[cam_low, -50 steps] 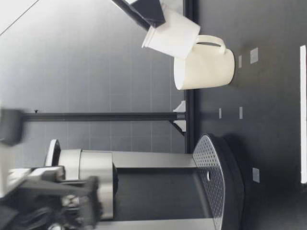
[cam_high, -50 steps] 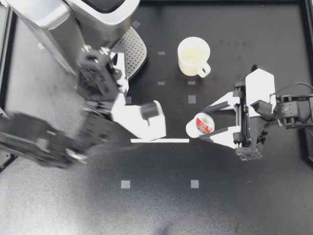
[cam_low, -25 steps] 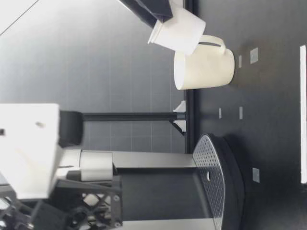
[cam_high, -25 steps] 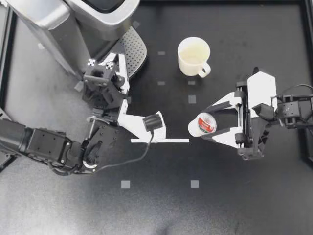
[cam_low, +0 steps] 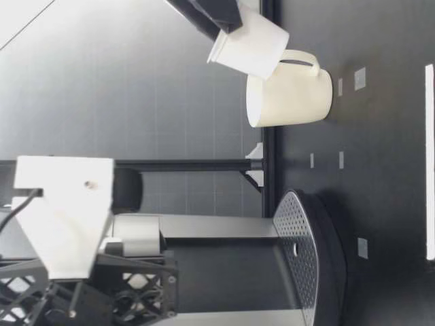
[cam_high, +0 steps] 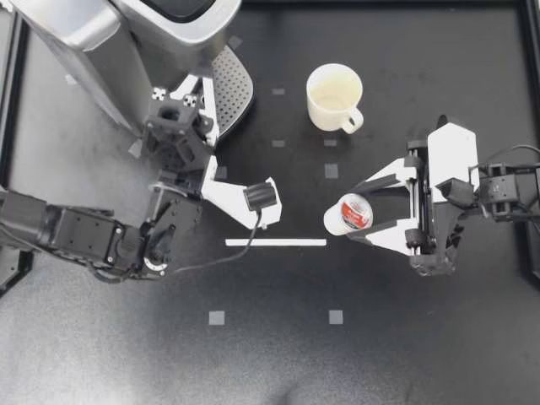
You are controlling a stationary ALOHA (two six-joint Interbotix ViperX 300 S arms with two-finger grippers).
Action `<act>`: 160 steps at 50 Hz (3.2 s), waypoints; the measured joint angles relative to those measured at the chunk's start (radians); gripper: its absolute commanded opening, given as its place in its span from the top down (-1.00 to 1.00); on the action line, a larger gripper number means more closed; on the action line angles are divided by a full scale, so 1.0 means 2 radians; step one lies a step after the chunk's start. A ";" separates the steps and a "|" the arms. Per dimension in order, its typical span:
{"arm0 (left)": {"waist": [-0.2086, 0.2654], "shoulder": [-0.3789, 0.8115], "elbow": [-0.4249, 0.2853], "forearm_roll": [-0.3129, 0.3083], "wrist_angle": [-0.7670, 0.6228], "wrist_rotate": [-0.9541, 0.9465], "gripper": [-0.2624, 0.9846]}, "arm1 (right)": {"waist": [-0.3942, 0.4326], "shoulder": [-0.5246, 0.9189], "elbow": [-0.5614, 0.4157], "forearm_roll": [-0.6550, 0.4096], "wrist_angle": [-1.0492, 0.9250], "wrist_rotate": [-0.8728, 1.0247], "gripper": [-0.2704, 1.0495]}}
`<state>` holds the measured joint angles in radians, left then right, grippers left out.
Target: Place the coffee capsule inside the capsule container, then place the cup onto the center of the cup tray.
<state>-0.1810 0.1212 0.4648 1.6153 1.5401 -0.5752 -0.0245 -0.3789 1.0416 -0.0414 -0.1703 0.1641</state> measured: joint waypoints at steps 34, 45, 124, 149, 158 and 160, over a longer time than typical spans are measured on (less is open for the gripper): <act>0.022 -0.023 0.005 0.018 -0.009 0.031 0.49 | 0.000 0.000 0.002 0.000 0.000 0.003 -0.15; 0.023 -0.037 0.002 0.028 0.000 0.070 0.49 | 0.000 0.000 0.002 0.000 -0.003 0.003 -0.15; 0.148 -0.271 -0.003 -0.126 -0.220 -0.129 0.50 | 0.000 0.000 0.002 0.002 -0.038 0.018 -0.15; 0.232 -0.372 0.069 -0.160 -0.341 -0.224 0.50 | 0.000 -0.001 0.002 0.001 -0.048 0.030 -0.15; 0.245 -0.396 0.087 -0.160 -0.380 -0.253 0.49 | 0.000 -0.005 -0.005 0.001 -0.064 0.025 -0.15; 0.248 -0.402 0.088 -0.160 -0.389 -0.260 0.49 | 0.000 -0.009 -0.011 0.001 -0.069 0.018 -0.15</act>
<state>0.3145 -0.6826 0.6412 1.2962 0.7624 -1.0953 -0.0245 -0.3973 1.0201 -0.0399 -0.3083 0.1994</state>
